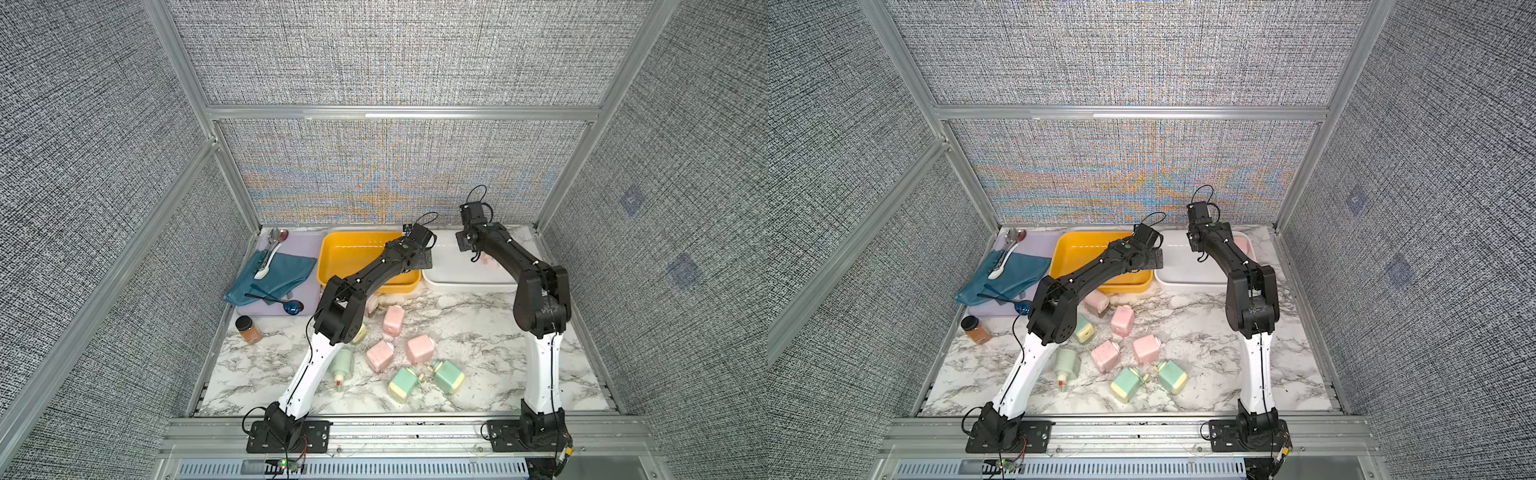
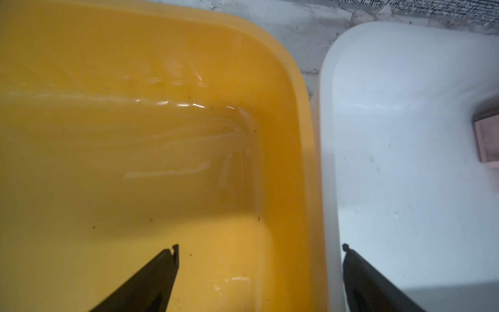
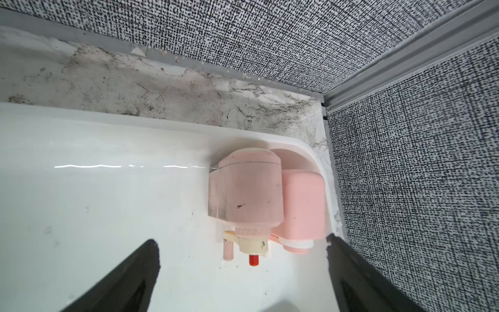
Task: Place the pencil sharpeners by color into the storage box
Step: Place the pencil sharpener in the storage box, then pick up the pencil sharpener from the center of the board.
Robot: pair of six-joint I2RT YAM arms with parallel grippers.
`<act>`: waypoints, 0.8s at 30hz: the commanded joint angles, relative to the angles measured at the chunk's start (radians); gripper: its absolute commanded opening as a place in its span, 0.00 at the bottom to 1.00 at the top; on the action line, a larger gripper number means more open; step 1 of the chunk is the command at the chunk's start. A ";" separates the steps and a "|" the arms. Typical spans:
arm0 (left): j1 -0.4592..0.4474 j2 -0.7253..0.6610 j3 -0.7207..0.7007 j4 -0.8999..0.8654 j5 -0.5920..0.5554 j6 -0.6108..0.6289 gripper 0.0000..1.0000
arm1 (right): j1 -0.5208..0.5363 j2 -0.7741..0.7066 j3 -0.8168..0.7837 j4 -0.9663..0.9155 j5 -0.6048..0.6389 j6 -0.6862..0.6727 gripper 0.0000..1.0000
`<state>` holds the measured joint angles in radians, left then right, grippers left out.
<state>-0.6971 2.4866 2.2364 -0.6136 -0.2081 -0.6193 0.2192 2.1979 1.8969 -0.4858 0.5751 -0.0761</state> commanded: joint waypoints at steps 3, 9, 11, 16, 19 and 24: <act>0.001 -0.051 0.000 0.002 0.086 0.035 0.99 | 0.003 -0.080 -0.095 0.121 -0.094 0.042 0.99; -0.002 -0.188 -0.165 0.084 0.120 0.079 0.99 | 0.001 -0.261 -0.309 0.329 -0.361 0.086 0.99; -0.002 -0.250 -0.248 0.133 0.135 0.091 0.99 | 0.003 -0.315 -0.371 0.398 -0.444 0.074 0.99; -0.005 -0.411 -0.454 0.244 0.171 0.149 0.99 | 0.018 -0.441 -0.515 0.561 -0.567 -0.018 0.99; -0.005 -0.507 -0.590 0.331 0.205 0.196 0.99 | 0.017 -0.449 -0.499 0.529 -0.604 -0.043 0.99; -0.004 -0.666 -0.795 0.443 0.234 0.262 0.99 | 0.017 -0.500 -0.559 0.575 -0.747 -0.085 0.99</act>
<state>-0.7006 1.8675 1.5009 -0.2710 -0.0139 -0.4244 0.2340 1.7290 1.3670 0.0265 -0.0433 -0.1177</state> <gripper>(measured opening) 0.994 0.990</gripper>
